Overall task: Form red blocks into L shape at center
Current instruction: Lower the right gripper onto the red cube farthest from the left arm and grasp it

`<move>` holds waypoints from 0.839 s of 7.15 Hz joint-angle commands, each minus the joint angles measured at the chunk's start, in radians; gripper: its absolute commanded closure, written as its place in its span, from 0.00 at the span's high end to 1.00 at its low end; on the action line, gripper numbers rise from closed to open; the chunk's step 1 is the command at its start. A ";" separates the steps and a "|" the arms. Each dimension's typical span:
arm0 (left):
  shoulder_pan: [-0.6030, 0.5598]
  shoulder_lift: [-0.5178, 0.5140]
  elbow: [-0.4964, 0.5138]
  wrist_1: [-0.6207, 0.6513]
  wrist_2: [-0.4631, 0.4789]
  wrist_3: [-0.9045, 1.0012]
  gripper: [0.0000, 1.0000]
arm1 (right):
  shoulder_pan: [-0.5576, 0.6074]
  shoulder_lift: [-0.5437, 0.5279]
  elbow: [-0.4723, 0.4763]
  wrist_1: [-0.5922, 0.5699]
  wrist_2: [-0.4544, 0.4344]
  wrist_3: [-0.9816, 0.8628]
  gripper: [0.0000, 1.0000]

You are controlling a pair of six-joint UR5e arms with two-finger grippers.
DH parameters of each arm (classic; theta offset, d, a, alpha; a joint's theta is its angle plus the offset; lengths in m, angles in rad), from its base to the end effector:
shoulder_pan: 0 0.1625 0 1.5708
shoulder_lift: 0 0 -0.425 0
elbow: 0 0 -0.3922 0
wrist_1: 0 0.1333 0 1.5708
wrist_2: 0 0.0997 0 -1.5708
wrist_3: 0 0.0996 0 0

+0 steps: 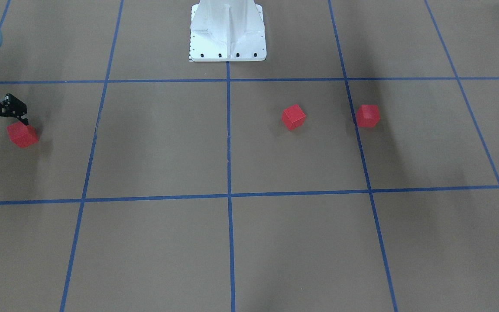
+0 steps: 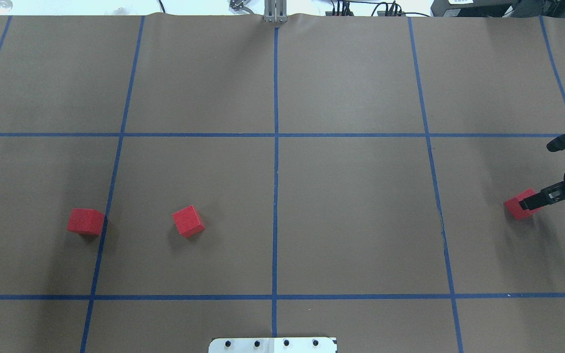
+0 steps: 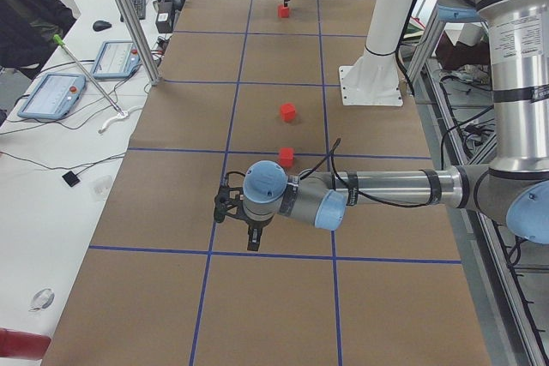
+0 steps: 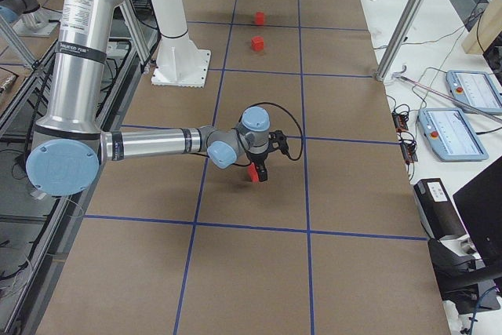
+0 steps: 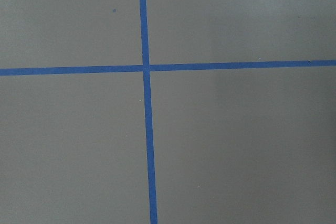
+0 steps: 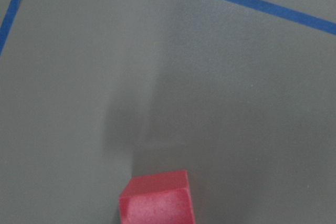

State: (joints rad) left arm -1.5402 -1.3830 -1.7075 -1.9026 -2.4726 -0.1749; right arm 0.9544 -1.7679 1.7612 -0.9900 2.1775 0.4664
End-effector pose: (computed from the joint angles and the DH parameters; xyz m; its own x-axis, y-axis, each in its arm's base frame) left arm -0.0421 -0.4267 0.6318 0.6090 0.0655 -0.7904 0.0778 0.9869 0.1417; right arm -0.1903 -0.4009 0.5965 0.6571 -0.3418 0.6718 0.2126 0.9391 0.2698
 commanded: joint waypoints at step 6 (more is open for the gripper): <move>-0.001 0.001 0.000 -0.003 0.000 0.000 1.00 | -0.039 0.028 0.037 0.007 0.015 0.030 0.00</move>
State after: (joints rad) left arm -1.5404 -1.3821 -1.7085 -1.9052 -2.4728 -0.1749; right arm 0.9156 -1.7405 1.7436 -0.9693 2.1859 0.4691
